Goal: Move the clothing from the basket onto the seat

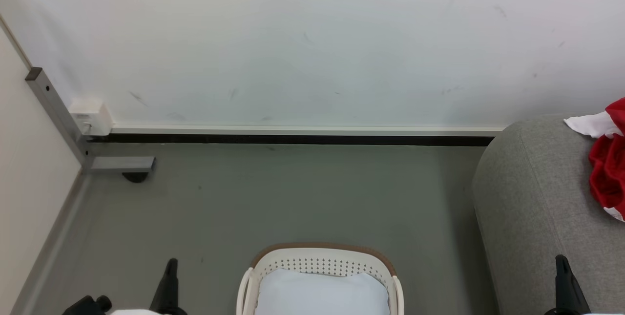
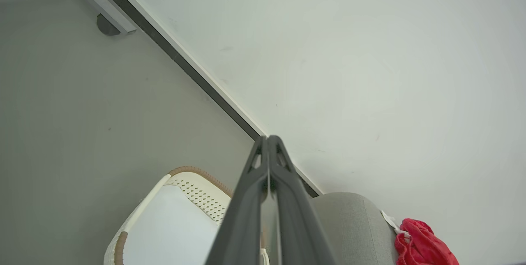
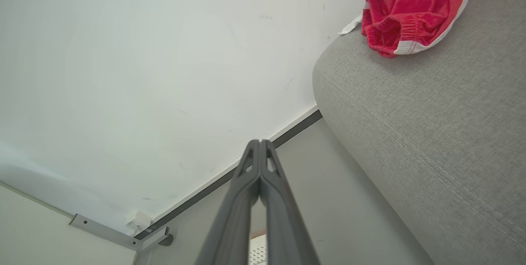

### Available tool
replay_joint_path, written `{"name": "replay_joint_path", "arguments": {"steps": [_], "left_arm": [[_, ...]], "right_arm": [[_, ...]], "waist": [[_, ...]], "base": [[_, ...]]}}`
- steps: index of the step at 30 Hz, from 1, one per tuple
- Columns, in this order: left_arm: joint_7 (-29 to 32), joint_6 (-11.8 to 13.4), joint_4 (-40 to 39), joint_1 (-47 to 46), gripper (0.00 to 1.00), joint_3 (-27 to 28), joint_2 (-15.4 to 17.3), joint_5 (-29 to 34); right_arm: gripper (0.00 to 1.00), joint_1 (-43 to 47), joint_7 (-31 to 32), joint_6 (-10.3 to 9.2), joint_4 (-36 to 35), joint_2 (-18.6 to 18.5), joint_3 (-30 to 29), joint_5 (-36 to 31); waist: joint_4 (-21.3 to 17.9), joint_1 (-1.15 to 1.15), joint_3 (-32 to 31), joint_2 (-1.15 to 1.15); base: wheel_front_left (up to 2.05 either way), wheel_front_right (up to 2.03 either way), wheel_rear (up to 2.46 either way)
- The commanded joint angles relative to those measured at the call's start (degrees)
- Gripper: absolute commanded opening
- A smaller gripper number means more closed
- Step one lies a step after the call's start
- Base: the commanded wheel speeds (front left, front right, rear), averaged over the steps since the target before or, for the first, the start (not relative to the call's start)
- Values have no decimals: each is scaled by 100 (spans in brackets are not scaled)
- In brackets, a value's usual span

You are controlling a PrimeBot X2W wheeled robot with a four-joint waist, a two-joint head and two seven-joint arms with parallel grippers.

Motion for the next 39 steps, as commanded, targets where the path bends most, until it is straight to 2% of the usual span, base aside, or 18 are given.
{"name": "replay_joint_path", "arguments": {"steps": [1, 39], "left_arm": [[35, -36, -103, -141, 0, 45, 27, -186], [660, -128, -335, -261, 0, 363, 16, -2409]], "right_arm": [[0, -181, 31, -5, -92, -66, -17, 204], [0, -384, 659, -9, -225, -93, -39, 2707]], "waist": [[1, 0, 3, 0], [39, 0, 91, 0]], "base": [[0, 0, 0], [0, 0, 0]]}}
